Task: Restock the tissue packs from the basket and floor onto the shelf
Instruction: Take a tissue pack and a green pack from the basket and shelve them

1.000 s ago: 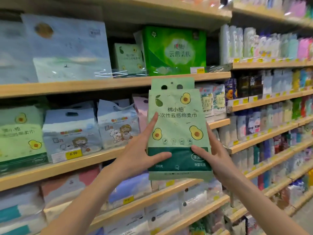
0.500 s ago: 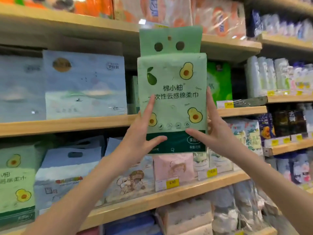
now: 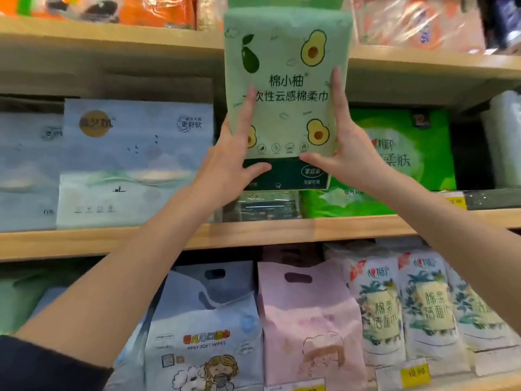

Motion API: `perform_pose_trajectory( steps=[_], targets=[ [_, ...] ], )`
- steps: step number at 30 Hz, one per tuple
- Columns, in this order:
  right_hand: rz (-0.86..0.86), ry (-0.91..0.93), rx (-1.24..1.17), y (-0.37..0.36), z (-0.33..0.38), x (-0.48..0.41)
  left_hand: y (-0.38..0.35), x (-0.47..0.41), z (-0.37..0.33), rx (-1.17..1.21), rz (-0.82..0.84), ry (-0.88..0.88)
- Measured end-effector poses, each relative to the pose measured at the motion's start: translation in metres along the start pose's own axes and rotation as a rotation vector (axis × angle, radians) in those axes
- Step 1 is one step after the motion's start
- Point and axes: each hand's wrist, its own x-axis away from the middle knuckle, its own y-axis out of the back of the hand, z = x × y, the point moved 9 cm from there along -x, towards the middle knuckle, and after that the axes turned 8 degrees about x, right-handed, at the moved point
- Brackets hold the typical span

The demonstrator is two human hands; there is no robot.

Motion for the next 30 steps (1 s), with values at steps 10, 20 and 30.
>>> perform_pose_trajectory(
  steps=[10, 20, 30],
  targets=[
    [0.184, -0.017, -0.011, -0.054, -0.046, -0.004, -0.036, -0.004, 0.050, 0.010, 0.035, 0.157],
    [0.435, -0.245, -0.057, -0.097, -0.079, -0.004, -0.053, -0.015, 0.077, -0.193, 0.364, 0.450],
    [0.661, -0.159, 0.362, -0.140, -0.098, -0.019, -0.074, -0.019, 0.103, -0.305, 0.453, 0.583]
  ],
)
